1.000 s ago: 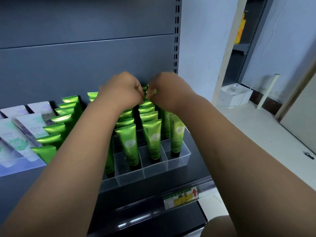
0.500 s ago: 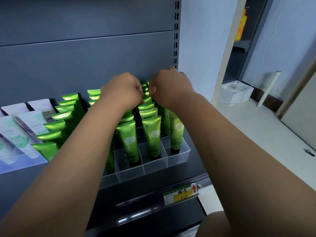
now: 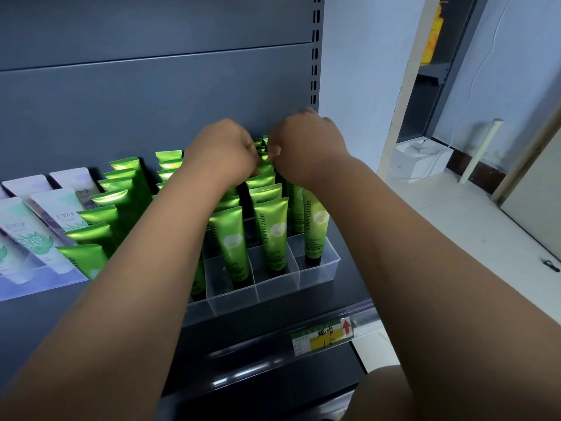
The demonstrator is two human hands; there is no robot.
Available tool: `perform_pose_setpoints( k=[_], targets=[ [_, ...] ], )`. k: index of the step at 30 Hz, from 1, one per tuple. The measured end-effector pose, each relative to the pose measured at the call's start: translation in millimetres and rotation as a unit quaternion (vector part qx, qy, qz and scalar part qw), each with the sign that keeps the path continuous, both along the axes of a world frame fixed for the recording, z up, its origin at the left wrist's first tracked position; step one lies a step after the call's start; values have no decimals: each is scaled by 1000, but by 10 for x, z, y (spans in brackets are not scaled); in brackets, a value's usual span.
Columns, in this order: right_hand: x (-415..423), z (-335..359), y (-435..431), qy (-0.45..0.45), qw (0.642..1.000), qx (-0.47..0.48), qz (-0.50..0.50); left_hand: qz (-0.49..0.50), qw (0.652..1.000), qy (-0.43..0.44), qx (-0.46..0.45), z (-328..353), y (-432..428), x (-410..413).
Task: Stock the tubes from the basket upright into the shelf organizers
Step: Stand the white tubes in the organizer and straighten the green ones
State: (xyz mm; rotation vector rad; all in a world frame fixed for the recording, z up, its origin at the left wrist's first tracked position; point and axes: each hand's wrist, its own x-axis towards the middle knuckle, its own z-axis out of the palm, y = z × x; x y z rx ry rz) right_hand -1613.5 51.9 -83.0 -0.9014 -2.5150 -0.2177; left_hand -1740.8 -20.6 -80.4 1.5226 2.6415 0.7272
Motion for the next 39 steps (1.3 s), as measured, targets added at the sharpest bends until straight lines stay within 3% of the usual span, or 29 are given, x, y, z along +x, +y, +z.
perform_pose_setpoints(
  k=[6, 15, 21, 30, 39],
  targets=[
    [6, -1, -8, 7, 1000, -6, 5, -23, 999, -36, -3, 5, -38, -30],
    [2, -11, -8, 10, 999, -32, 5, -23, 1000, 3, -4, -28, -32, 2],
    [44, -9, -11, 30, 996, -83, 33, -23, 999, 2, 35, 14, -111, 20],
    [301, -93, -82, 149, 968, -187, 76, -16, 988, 7, 152, -16, -414, 228],
    [727, -111, -113, 200, 956, -200, 73, -107, 967, 76, 219, -69, -651, 681]
  ],
)
